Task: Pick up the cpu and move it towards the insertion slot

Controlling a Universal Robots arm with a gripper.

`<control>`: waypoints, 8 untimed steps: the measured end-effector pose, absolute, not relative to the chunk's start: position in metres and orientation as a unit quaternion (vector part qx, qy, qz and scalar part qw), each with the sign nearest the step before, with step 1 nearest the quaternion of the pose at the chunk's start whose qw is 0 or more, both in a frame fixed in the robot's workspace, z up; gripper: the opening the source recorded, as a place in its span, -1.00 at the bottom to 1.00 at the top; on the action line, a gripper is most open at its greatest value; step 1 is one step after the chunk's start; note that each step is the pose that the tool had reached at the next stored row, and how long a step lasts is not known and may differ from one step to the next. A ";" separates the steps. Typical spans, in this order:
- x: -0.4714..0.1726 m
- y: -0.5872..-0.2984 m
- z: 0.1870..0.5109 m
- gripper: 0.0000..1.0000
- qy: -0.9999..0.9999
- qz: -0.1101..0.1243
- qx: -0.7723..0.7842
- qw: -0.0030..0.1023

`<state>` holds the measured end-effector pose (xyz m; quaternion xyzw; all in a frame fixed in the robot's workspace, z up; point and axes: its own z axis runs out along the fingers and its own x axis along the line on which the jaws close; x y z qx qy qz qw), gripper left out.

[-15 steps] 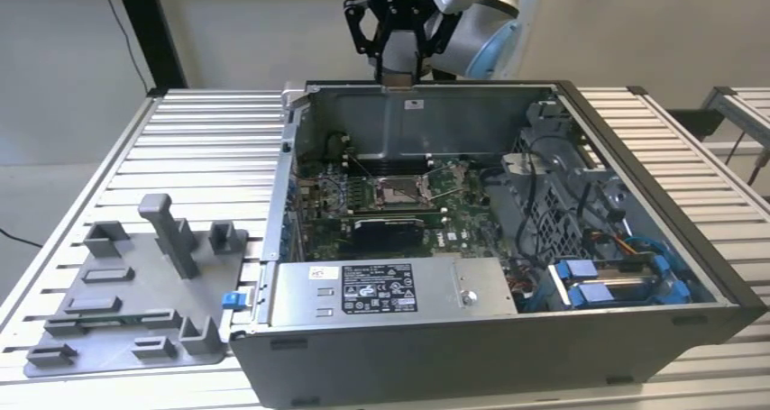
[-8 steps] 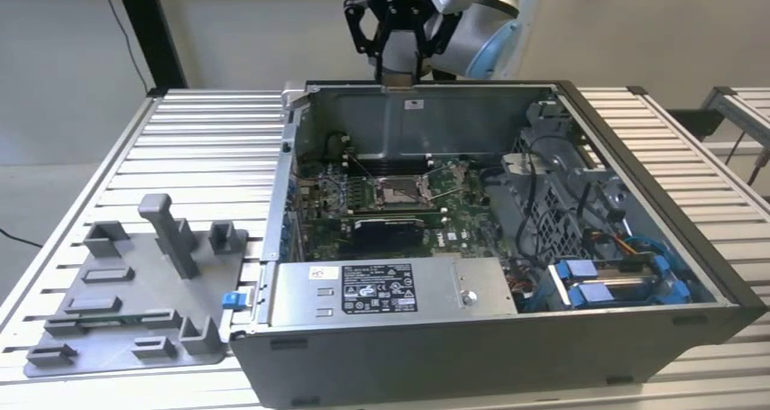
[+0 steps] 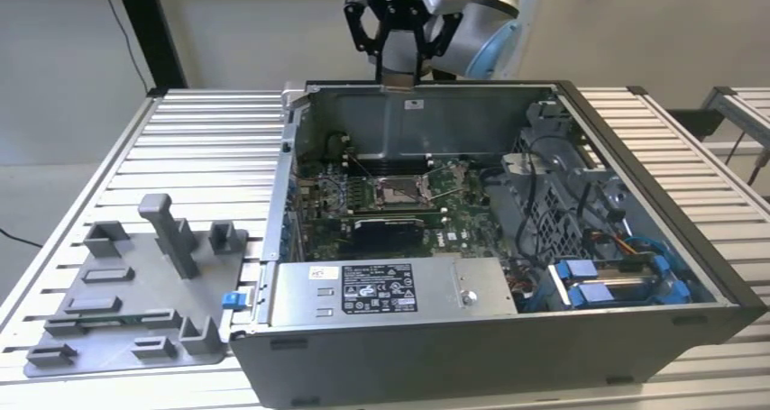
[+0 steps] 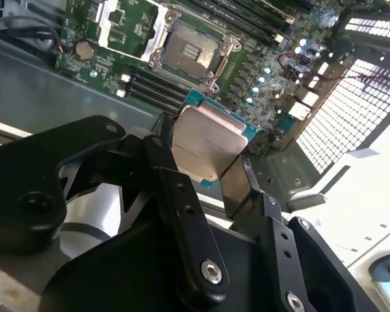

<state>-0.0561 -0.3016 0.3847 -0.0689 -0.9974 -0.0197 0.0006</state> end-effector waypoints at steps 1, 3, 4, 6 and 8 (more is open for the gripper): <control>-0.056 -0.302 0.385 -1.00 -0.997 -0.020 -0.077 0.000; -0.056 -0.302 0.385 -1.00 -0.996 -0.020 -0.093 0.000; -0.056 -0.302 0.385 -1.00 -0.995 -0.020 -0.100 0.000; -0.056 -0.302 0.385 -1.00 -0.993 -0.020 -0.116 0.000; -0.056 -0.302 0.385 -1.00 -0.991 -0.020 -0.131 -0.001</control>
